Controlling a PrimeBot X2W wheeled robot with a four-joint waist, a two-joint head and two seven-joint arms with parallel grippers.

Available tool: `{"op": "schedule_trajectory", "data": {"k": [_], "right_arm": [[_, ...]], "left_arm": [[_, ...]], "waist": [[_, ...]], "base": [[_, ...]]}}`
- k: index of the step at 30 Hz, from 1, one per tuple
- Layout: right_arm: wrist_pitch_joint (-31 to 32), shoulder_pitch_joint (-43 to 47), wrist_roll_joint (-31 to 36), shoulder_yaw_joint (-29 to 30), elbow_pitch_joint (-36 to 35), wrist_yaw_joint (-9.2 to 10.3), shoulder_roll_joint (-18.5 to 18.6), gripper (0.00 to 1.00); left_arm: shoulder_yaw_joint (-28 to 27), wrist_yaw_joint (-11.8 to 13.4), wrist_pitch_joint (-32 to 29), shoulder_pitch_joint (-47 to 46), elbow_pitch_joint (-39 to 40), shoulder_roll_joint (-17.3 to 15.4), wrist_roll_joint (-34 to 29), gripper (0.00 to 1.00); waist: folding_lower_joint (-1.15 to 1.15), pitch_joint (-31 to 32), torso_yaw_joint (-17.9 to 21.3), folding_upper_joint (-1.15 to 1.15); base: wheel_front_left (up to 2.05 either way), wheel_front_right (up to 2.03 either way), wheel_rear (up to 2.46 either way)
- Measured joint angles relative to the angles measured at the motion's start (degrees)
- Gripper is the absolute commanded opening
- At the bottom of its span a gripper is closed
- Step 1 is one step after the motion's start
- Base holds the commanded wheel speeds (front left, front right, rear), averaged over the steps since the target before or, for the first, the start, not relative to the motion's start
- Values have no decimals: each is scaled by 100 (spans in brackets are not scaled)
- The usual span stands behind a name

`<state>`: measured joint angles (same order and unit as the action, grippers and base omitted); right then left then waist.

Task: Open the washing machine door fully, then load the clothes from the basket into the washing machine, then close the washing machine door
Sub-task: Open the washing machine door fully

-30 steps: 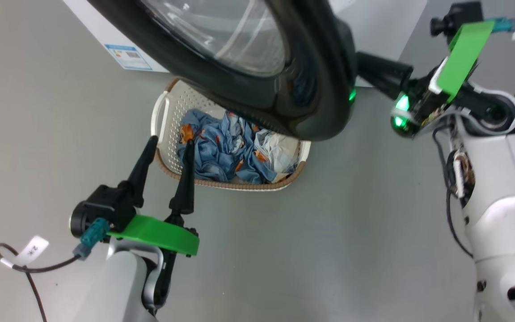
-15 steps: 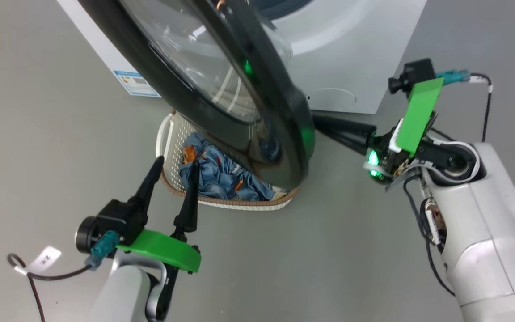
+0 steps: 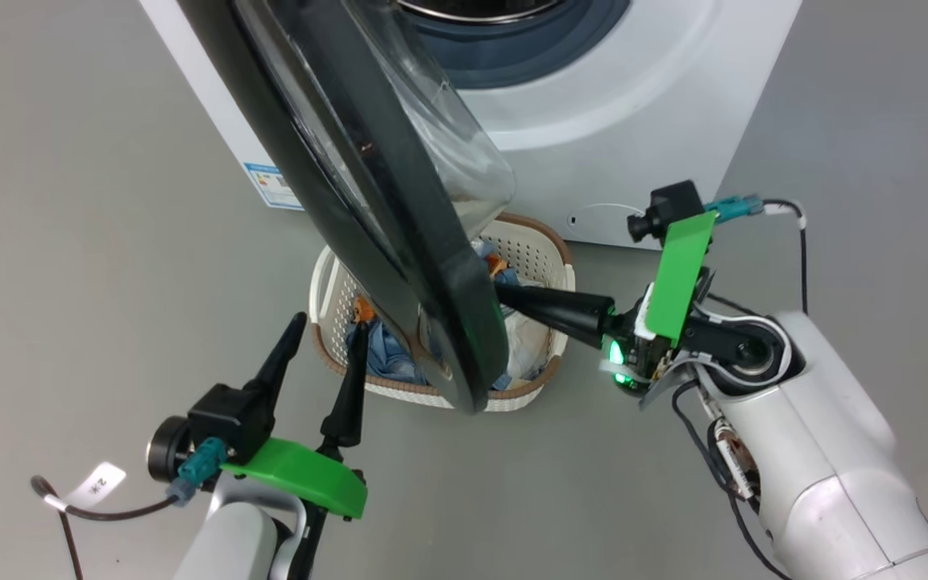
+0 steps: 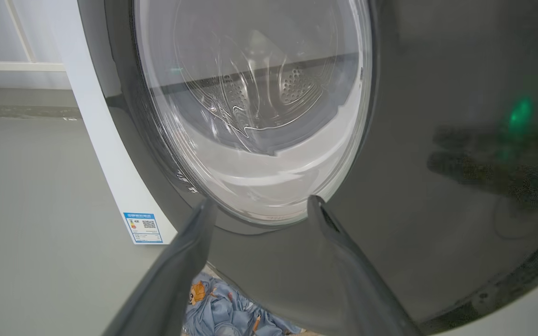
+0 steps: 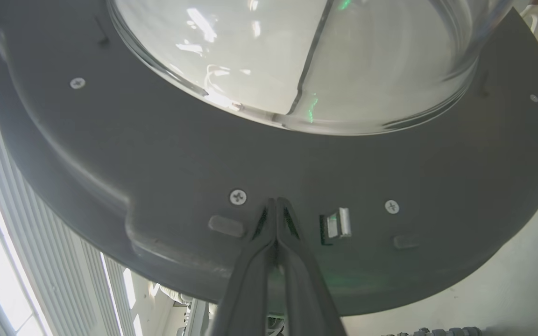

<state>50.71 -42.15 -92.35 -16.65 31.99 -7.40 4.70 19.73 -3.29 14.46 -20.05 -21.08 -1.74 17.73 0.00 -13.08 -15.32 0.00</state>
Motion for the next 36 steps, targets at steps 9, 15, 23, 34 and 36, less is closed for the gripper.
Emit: {"op": "schedule_trajectory", "data": {"k": [9,15,23,34,36], "right_arm": [[-341,89,-361,-454,119,0,-1,0],[-567,119,-422,-533,165,0,-9,0],[-1154,143,-479,-398,60,0,57,0],[-1984,996,-655,-7,-877,0,369,78],[-2164,1243,-609,27,-1103,0,415,100]], "left_arm": [[15,0,0,123,-48,-1,-26,100],[5,0,0,134,-63,-2,-52,100],[-40,-1,0,221,-67,-2,-94,100],[-141,0,0,222,-93,-3,-108,100],[-163,0,0,225,-104,-4,-112,100]], "waist": [[0,204,-56,0],[0,260,-8,0],[0,259,103,0],[0,324,384,0],[0,346,447,0]], "base": [[0,0,0],[0,0,0],[0,0,0],[0,0,0],[0,0,0]]}}
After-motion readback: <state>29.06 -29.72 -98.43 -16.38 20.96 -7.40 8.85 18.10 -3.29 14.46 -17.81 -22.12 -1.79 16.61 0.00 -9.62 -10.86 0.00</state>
